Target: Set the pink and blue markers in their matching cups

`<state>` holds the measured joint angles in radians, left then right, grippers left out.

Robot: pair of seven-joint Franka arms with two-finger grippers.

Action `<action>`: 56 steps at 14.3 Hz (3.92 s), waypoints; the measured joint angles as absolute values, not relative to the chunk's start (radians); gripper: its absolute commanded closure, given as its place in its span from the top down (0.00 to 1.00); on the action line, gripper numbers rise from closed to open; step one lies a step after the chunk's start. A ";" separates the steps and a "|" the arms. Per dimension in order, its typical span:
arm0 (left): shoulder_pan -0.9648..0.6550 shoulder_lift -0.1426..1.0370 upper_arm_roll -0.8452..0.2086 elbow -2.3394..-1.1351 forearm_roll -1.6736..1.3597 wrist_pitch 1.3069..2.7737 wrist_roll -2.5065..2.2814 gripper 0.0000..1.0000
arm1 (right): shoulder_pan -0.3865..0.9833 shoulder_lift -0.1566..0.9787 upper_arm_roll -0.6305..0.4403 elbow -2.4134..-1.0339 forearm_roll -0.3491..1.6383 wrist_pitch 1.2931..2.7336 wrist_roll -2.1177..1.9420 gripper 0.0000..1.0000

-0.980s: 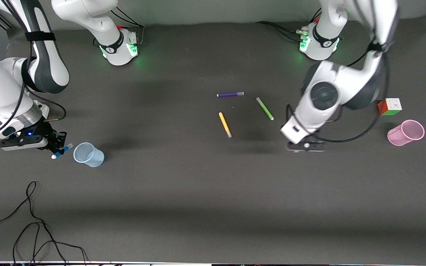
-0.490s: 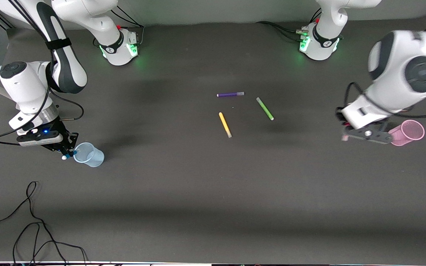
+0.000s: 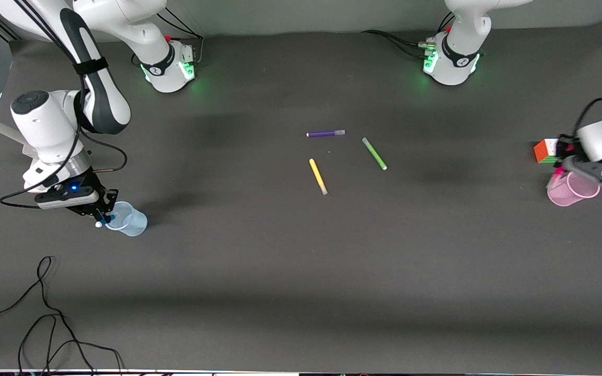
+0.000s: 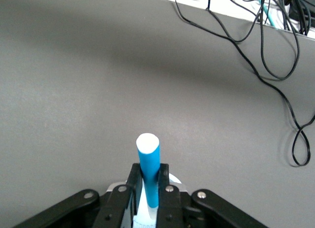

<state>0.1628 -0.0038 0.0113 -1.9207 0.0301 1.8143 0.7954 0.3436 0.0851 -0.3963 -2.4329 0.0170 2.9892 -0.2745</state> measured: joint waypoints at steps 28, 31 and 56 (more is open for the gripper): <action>0.721 0.393 0.010 -1.896 -0.673 1.830 2.380 0.00 | 0.344 0.057 -0.385 -2.258 0.018 2.660 -0.274 1.00; 0.737 0.424 0.009 -1.882 -0.684 1.801 2.401 0.00 | 0.345 0.049 -0.379 -2.123 0.043 2.416 -0.266 1.00; 0.505 0.063 -0.022 -1.719 -0.393 1.653 1.461 0.99 | 0.277 -0.165 -0.244 -1.831 -0.012 1.626 -0.047 1.00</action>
<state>0.5049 0.0627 -0.0224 -1.7192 -0.3929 1.6534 1.4615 0.2772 -0.1652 -0.2439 -1.8312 -0.0124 1.6259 -0.0471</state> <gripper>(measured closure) 0.004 0.000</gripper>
